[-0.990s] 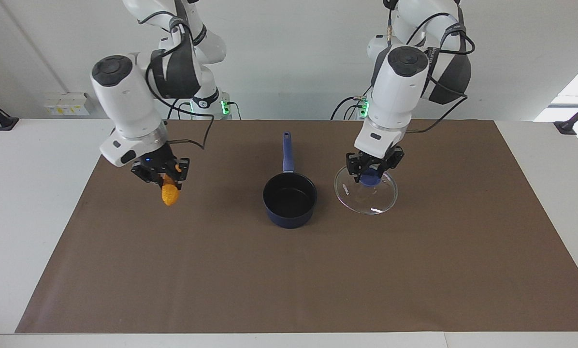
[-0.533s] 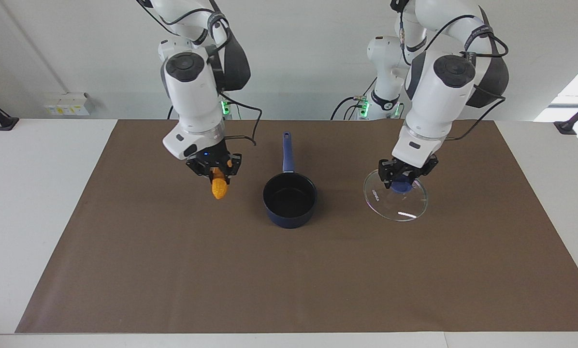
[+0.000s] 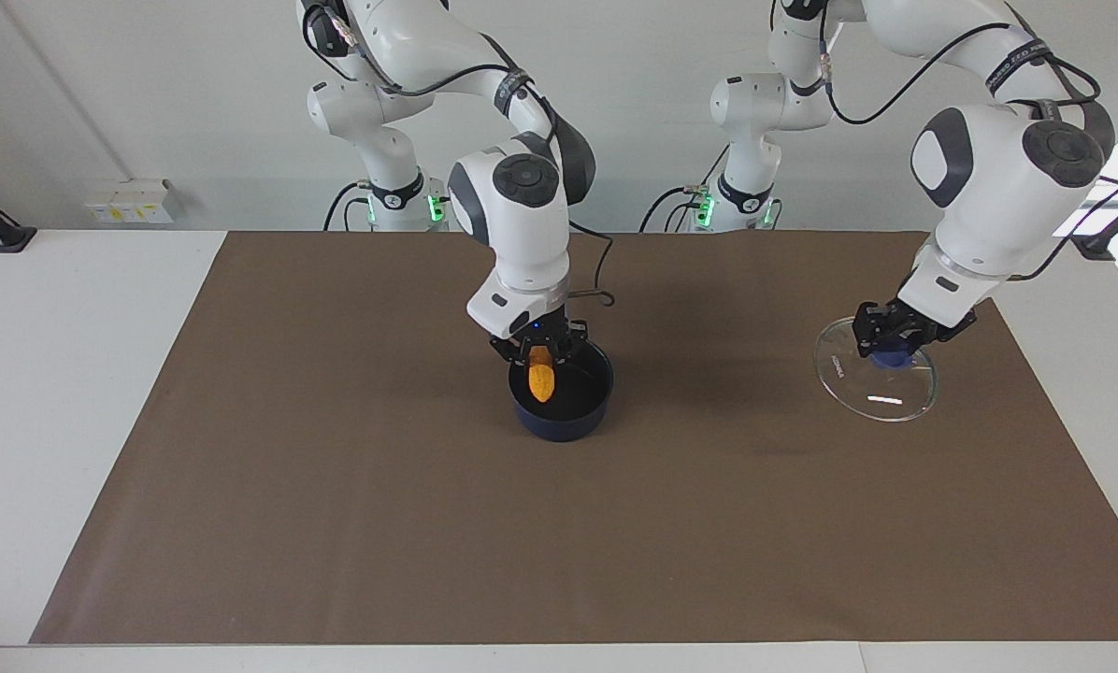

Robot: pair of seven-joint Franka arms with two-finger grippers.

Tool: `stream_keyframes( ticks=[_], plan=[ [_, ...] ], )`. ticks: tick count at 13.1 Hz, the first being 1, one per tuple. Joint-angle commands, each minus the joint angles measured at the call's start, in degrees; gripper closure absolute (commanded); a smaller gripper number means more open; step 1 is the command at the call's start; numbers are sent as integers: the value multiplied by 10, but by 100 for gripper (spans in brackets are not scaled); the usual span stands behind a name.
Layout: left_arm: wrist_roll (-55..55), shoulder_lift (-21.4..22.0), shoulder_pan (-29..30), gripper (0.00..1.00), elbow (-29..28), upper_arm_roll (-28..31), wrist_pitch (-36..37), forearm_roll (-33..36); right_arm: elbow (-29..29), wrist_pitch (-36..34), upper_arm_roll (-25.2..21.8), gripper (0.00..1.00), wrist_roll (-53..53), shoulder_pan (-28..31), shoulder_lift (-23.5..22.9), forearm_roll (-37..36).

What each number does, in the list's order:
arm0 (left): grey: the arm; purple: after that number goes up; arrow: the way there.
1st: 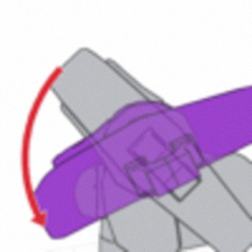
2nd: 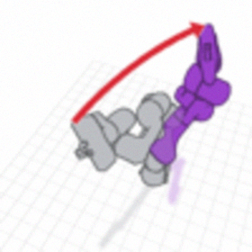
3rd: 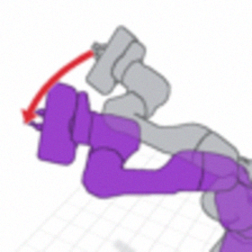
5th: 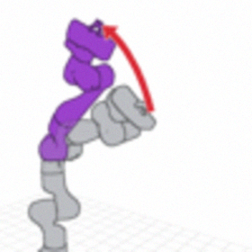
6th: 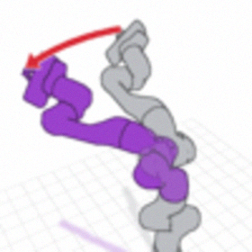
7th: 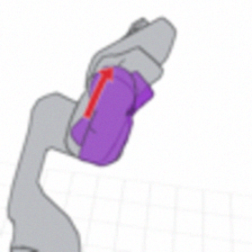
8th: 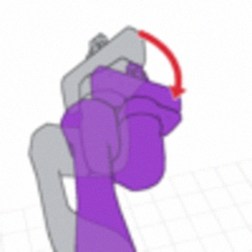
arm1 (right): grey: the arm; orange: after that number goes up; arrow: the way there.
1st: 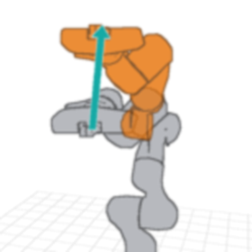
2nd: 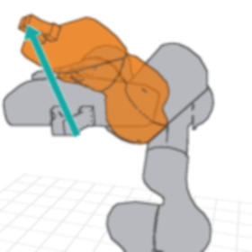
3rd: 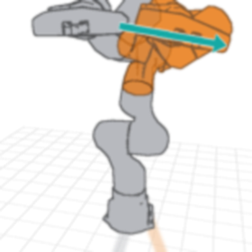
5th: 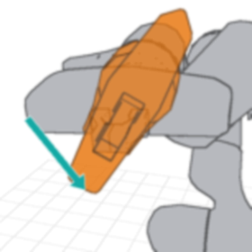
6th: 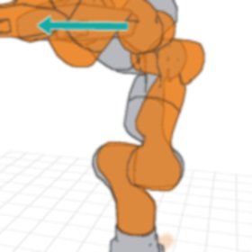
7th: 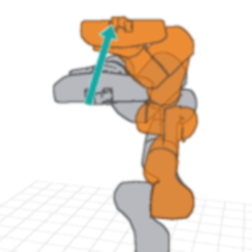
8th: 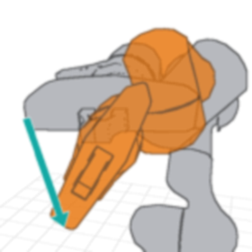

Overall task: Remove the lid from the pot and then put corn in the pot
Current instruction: 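Drop corn in the pot with the right gripper while the left gripper lowers lid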

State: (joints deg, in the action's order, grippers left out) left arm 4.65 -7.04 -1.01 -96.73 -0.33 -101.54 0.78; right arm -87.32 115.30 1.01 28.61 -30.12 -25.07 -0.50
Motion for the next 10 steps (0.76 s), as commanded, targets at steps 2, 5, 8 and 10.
stream_keyframes(
  ticks=[2, 5, 8, 10],
  plan=[
    [64, 104, 32, 100, -177, -5, -102, -8, 10, 44, 0, 100, 21, -9, -29, -1],
    [79, 99, 36, 100, -194, -5, -115, -8, 8, 45, 0, 100, 19, -4, -31, -2],
    [82, 92, 33, 100, -248, -5, -191, -9, -15, 46, 0, 100, 11, -5, -27, -3],
    [82, 75, 29, 100, -264, -5, -223, -9, -17, 60, 0, 100, 7, -5, -32, -3]
  ],
)
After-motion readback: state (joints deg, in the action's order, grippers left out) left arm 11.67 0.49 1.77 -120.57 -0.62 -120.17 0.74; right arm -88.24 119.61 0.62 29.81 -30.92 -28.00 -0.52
